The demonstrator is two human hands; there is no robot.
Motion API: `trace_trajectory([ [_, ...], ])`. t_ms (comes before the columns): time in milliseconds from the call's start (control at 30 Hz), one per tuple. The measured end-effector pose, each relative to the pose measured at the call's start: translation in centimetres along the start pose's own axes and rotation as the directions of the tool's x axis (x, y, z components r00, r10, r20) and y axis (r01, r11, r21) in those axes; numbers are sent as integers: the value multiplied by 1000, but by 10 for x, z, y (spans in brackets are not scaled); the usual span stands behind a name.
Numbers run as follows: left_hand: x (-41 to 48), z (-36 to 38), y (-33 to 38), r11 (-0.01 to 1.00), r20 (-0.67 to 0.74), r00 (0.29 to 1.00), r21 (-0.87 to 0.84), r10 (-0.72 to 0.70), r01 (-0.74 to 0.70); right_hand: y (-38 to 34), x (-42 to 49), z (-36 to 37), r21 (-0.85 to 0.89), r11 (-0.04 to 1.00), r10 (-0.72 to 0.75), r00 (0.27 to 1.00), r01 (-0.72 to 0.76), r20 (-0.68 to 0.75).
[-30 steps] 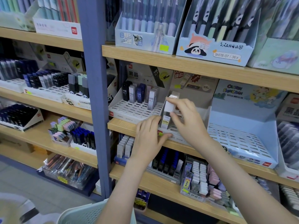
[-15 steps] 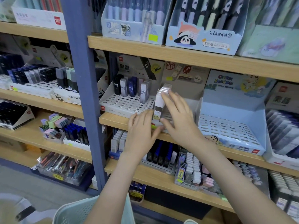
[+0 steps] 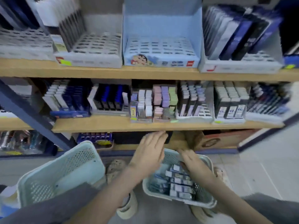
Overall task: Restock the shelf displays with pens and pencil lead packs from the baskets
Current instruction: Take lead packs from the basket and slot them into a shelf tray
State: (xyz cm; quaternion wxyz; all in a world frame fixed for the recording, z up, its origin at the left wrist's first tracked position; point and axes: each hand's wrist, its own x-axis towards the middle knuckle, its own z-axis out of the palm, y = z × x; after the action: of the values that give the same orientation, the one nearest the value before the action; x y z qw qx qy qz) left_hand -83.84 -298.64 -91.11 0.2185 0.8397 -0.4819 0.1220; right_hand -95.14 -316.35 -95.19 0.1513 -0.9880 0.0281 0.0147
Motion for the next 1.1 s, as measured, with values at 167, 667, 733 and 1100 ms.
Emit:
trace_trajectory([
  [167,-38,89,10,988,473,867,70,-155,138,59,-34,85,-45,977,211,926,-207,314],
  [667,-79,168,-43,988,637,770,130,-19,-84,110,-36,208,-165,975,211,834,-146,511],
  [733,-81,170,-43,991,602,799,114,-12,-72,105,-32,201,-241,964,217,844,-108,490],
  [1100,-86,176,-45,986,518,855,130,24,-106,100,-23,194,-365,931,236,798,-22,554],
])
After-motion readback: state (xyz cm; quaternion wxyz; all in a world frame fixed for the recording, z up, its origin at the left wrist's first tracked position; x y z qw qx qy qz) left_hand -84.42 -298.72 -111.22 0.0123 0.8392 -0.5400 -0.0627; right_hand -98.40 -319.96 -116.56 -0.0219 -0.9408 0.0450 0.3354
